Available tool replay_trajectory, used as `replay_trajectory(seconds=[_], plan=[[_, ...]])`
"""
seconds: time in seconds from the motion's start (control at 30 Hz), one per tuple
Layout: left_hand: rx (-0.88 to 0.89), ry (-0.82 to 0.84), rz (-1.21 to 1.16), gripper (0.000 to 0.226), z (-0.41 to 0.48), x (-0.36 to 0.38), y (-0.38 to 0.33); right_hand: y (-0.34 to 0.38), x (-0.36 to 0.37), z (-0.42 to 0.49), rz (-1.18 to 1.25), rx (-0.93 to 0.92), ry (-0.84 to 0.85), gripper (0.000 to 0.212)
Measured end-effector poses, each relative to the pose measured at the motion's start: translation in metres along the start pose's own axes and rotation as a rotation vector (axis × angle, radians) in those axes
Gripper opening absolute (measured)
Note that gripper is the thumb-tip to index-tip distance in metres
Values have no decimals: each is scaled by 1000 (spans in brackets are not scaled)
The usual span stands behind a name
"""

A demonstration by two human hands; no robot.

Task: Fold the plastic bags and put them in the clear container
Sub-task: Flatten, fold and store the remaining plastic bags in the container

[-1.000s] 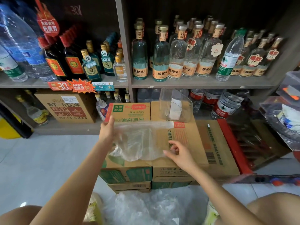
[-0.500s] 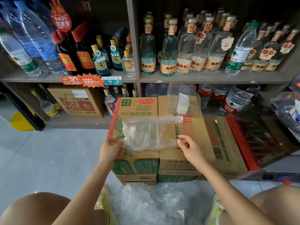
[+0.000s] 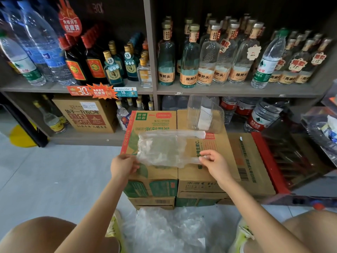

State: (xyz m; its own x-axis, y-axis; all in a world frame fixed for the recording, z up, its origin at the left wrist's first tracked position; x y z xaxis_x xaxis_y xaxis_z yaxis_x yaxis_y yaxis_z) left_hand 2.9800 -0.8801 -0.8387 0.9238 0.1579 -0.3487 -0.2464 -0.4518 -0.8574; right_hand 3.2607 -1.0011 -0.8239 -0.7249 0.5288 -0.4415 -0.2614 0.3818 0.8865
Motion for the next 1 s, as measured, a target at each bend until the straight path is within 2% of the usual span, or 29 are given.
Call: replay_trajectory(seconds=[0.1,0.23,0.3,0.4,0.47,0.53,0.6,0.7,0.83,1.0], plan=[[-53,-31,-89,4,3,-9,-3,5,-9,3,97,36,26,21],[-171,-28,-365,8,3,-17,-4,0,-17,9,183,106,66,25],[-140,-51,-371,13,-1,-18,0,-8,-16,10,119,133,75,27],[-108,-23,-250,14,-9,-15,12,-15,-13,10,-135,100,129,31],[-80,8,-158,15,-10,-15,18,-9,-15,9,-365,-6,104,31],[-12,-10,-26,15,-7,-19,17,8,-19,6,-643,-204,-39,32],[44,-15,40,16,-9,-22,12,28,-8,-1,-730,-438,-125,33],[43,37,57,26,-13,-17,9,56,38,-9,-619,-655,50,36],[37,49,75,34,-10,-12,13,80,112,-5,-698,-869,265,43],[73,52,95,30,-3,-14,15,89,177,21,-829,-885,441,46]])
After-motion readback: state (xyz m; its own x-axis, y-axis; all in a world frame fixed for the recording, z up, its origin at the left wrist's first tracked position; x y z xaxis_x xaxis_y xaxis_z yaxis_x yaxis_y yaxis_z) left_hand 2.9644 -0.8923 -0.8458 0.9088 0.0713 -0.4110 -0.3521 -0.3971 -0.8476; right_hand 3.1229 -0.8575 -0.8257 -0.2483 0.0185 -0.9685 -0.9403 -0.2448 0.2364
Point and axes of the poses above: each hand's wrist, its own z-axis towards the middle knuckle, its own x-axis out of the palm, y = z × x, the point moved 4 cm from there along z, towards the middle knuckle, and after that the axes turned 10 degrees about -y, right-handed, at the moved point
